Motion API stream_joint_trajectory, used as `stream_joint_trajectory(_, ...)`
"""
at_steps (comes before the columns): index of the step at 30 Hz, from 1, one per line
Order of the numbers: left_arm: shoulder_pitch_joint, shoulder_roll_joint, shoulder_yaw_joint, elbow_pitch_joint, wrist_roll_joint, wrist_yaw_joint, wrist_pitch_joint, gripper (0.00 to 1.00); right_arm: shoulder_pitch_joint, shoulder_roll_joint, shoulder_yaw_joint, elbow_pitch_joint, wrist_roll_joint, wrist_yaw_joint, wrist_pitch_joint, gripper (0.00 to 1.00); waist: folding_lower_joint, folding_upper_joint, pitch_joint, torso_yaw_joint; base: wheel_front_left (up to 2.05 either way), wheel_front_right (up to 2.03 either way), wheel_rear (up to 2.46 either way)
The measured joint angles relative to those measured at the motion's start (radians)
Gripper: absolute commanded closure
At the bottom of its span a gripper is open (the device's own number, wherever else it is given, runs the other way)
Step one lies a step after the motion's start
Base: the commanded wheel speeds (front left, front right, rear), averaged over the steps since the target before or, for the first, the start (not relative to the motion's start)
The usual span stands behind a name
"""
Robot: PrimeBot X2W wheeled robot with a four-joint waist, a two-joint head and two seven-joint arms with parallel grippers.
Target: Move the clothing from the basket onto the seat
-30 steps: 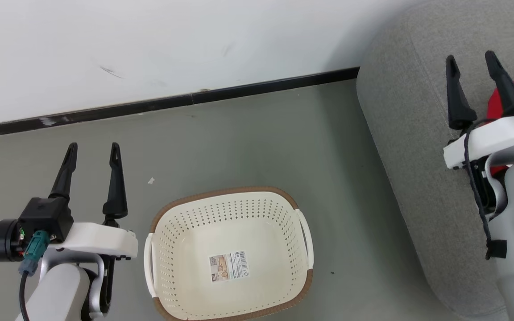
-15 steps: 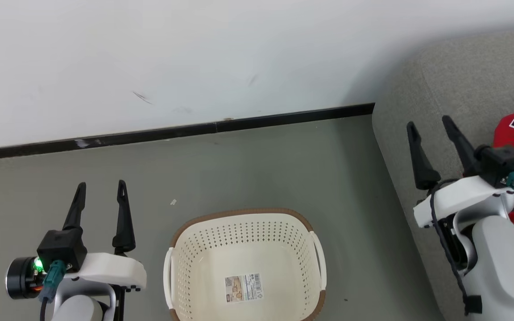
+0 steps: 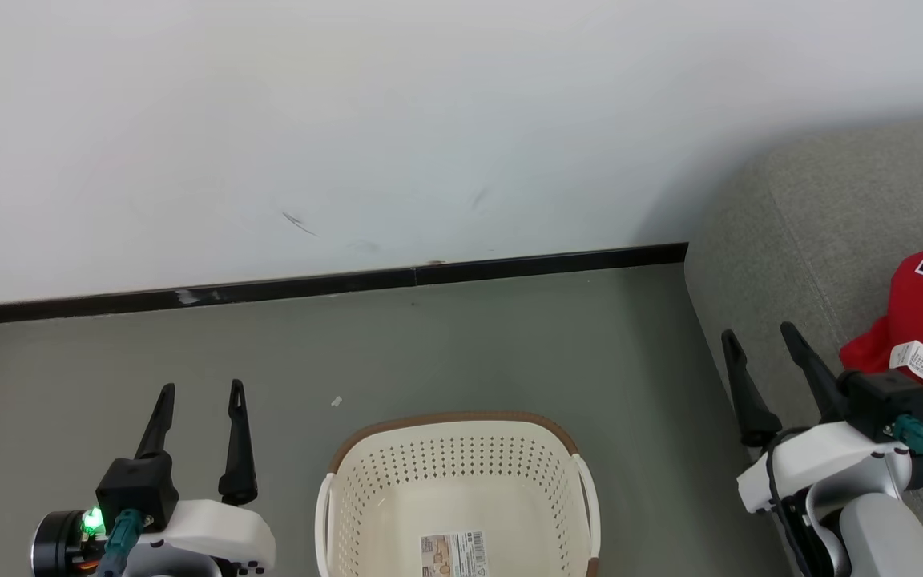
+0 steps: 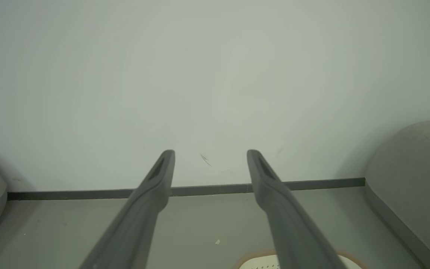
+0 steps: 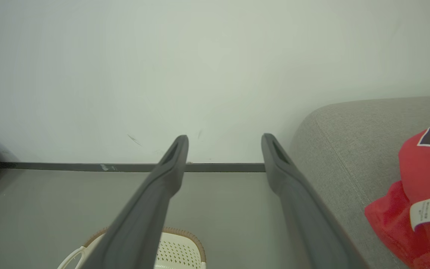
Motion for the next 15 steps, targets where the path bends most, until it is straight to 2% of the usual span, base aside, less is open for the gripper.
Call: stream_joint_trajectory(15,0.03,-0.002,-0.014,0.033,0.028,-0.007,0.0,0.0,0.112,0.01,0.002,-0.054,-0.001,0.0,0.002,0.0,0.0,0.0,-0.065,0.007,0.0,0.0,0.0)
